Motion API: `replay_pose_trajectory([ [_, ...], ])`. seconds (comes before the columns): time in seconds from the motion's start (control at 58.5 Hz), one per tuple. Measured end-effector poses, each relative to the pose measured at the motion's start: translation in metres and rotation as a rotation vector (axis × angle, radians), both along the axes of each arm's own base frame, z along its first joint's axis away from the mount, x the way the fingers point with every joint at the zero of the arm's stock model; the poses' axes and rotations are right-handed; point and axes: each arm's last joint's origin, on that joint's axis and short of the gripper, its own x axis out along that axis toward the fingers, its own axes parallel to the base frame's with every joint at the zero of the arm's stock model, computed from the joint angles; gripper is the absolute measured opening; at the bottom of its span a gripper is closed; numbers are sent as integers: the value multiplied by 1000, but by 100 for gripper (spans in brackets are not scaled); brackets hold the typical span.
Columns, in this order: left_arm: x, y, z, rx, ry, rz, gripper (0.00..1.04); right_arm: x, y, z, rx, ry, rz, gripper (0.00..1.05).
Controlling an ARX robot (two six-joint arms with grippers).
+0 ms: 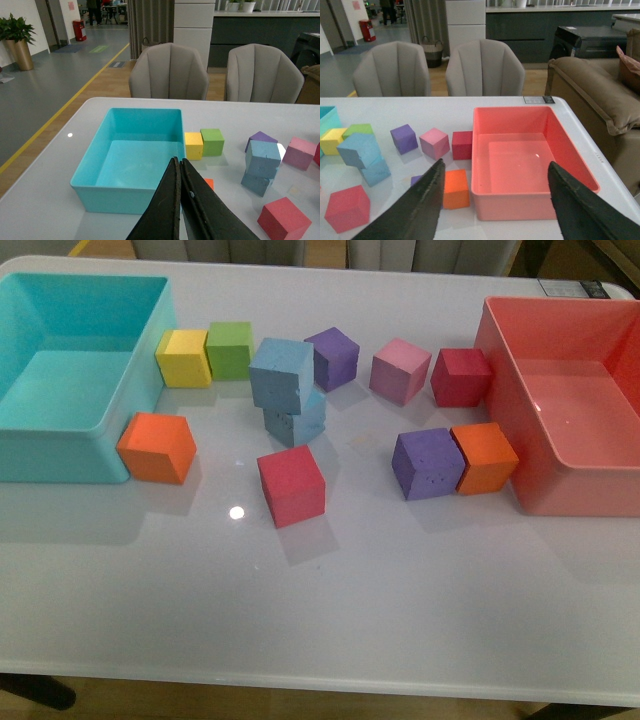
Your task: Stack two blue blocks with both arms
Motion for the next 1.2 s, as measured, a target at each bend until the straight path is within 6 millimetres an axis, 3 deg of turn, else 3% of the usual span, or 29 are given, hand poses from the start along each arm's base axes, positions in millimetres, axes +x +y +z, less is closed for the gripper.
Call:
replay_pose_trajectory([
  [0.154,-5,0,-3,0,23,0,2,0,0,0,0,0,0,27],
  [0.257,-13,0,-3,0,6,0,2,0,0,0,-4,0,0,3],
  [0.752,-13,0,-3,0,5,0,2,0,0,0,1,0,0,95],
  [1.146,-13,0,-3,0,5,0,2,0,0,0,2,0,0,96],
  [1.197,-13,0,-3,0,5,0,9,0,0,0,2,0,0,96],
])
